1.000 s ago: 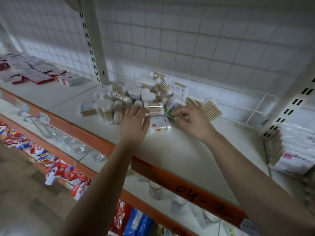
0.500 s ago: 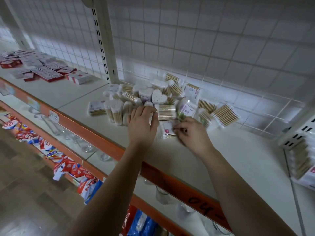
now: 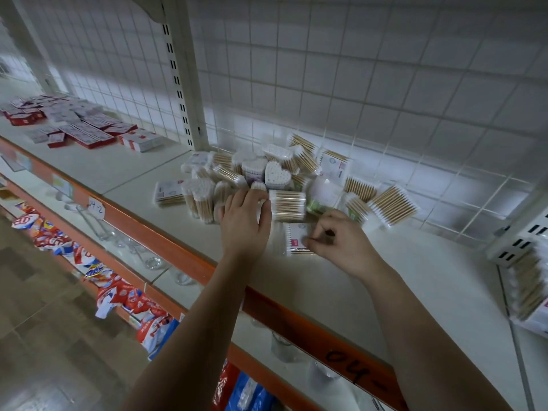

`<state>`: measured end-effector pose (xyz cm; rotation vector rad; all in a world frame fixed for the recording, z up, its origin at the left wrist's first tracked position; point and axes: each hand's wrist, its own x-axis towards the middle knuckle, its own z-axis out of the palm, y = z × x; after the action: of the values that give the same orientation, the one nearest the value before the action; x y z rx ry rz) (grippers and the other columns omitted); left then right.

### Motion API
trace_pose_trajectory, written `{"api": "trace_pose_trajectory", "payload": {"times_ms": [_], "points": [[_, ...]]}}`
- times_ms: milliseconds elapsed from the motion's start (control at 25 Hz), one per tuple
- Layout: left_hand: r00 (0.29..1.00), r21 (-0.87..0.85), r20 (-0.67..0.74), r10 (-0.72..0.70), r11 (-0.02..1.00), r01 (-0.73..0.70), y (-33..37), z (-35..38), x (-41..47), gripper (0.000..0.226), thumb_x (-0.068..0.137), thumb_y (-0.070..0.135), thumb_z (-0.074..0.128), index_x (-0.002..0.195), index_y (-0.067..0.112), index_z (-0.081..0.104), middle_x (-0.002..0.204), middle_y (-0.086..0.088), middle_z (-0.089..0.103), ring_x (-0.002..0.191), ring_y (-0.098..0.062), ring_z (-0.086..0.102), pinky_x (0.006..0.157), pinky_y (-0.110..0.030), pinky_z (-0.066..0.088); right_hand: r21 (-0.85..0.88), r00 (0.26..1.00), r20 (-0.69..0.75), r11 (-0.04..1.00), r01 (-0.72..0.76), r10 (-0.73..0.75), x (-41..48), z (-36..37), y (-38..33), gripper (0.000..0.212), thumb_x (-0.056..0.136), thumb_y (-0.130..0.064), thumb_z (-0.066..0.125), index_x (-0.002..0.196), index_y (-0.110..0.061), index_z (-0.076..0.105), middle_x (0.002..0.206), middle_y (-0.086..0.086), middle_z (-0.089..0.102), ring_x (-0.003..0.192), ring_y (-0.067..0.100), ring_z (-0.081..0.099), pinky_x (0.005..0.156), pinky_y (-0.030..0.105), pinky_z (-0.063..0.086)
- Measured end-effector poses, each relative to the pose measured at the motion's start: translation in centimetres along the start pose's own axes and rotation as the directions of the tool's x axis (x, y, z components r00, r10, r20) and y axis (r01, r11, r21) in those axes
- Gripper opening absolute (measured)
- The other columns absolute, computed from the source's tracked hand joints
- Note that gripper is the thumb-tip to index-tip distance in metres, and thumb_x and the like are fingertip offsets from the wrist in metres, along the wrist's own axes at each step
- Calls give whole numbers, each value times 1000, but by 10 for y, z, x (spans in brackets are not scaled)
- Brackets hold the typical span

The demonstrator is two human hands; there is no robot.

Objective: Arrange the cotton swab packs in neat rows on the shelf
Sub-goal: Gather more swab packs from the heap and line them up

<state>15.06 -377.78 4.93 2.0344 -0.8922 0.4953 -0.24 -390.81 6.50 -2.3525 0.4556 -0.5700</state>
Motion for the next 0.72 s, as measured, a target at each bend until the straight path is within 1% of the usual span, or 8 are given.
{"api": "trace_pose_trajectory", "payload": {"times_ms": [120,200,280,400,480,560,640,720], "points": [[1000,18,-2,-2,1000,2,0,1,0,27,91,35,45,101,19,64,100,0,61,97,-24,55,88,-47,40,6,995,96,999,-37,36,-1,-4,3,23,73,-36,79,83,-22,62,97,-4,51,87,2,51,75,10,40],[1000,45,8,2,999,-3,-1,2,0,32,89,39,43,104,19,63,103,-1,61,100,-25,54,90,-46,38,-26,986,159,999,-39,43,0,-6,6,32,75,-41,76,98,-25,62,96,-11,54,85,-3,51,72,11,39],[1000,71,28,14,997,-16,-3,3,0,33,87,40,47,107,19,62,107,-1,60,104,-25,53,90,-42,34,26,981,192,999,-35,29,0,-6,5,38,76,-39,76,107,-23,61,96,-16,59,84,-6,55,72,12,42],[999,85,35,18,996,-21,-4,4,1,33,84,38,57,111,19,62,111,-2,59,106,-24,52,88,-34,26,102,977,208,993,-63,41,-1,-7,1,43,75,-29,79,112,-24,57,105,-12,60,95,1,59,82,20,48],[999,73,48,9,997,-12,-4,5,1,34,85,33,64,114,16,62,113,-5,58,109,-24,51,87,-25,21,90,979,196,993,-77,58,-3,-9,-1,54,75,-26,79,122,-27,52,116,-10,53,104,-1,52,90,15,42],[997,71,75,-12,997,7,-4,5,1,38,84,30,67,119,14,61,117,-7,56,112,-25,50,86,-24,25,78,986,156,995,-66,53,-3,-9,-2,63,77,-24,77,132,-30,47,122,-8,46,109,-3,46,96,10,35],[993,86,113,-33,996,23,-4,5,0,43,85,32,66,124,15,59,121,-7,54,113,-24,50,83,-27,32,51,996,81,998,-44,40,-3,-11,-3,65,79,-22,75,136,-32,46,116,-7,43,108,5,46,99,17,35],[987,116,148,-59,992,42,-4,5,0,45,85,35,65,126,19,57,124,-6,53,114,-23,49,80,-27,34,-7,999,-16,1000,-28,28,-2,-13,-3,63,80,-19,73,137,-28,46,110,-5,42,106,10,46,96,21,37]]}}
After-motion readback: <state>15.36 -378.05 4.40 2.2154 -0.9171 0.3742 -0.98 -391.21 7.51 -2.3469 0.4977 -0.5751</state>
